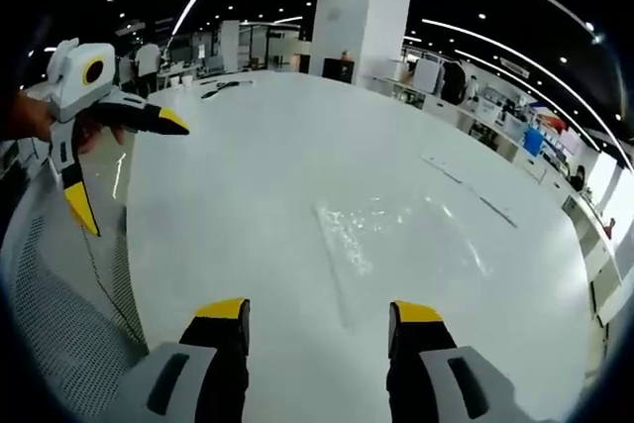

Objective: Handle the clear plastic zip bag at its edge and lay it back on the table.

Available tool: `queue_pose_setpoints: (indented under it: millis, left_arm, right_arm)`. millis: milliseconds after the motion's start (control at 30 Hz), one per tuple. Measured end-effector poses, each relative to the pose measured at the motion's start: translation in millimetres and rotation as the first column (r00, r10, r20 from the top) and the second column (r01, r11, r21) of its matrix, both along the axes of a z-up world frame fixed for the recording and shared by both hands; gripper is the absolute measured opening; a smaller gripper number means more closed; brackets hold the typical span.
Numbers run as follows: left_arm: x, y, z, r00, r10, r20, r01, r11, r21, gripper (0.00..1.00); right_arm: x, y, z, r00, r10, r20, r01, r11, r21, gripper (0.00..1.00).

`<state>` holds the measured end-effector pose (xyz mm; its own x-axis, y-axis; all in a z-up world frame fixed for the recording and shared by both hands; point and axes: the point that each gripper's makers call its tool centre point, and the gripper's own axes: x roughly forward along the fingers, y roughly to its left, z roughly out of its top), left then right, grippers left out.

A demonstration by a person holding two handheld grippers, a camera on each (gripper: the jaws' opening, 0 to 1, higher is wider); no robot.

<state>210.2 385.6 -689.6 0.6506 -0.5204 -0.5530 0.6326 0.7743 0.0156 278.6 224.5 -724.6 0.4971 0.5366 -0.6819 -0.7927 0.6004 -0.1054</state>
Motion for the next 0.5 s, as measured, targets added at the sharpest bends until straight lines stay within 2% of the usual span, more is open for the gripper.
queue_pose_setpoints:
  millis: [133,300,400,433,500]
  left_arm:
    - [2.4,1,2.6,1.000,0.006,0.009,-0.006,1.000,-0.006,0.99]
    - [3.2,2,1.8,1.000,0.002,0.011,-0.002,1.000,0.008,0.99]
    - [5.5,3,0.0,1.000,0.012,0.003,-0.012,1.000,0.011,0.99]
    - [6.8,4,-0.2,1.000,0.016,0.000,-0.016,1.000,0.006,0.99]
    - [7.3,4,-0.6,1.000,0.019,-0.001,-0.019,1.000,0.008,0.99]
  right_arm:
    - [10,1,-4.1,1.000,0.013,-0.002,-0.013,1.000,-0.023,0.51]
    - [14,2,-9.8,0.999,0.006,-0.031,-0.007,0.999,-0.031,0.48]
    - [18,3,-11.9,1.000,0.016,-0.020,-0.017,0.999,-0.037,0.43]
    - [19,2,-15.6,0.999,0.015,-0.041,-0.017,0.999,-0.045,0.42]
    - [20,3,-17.5,0.999,0.012,-0.045,-0.014,0.999,-0.047,0.42]
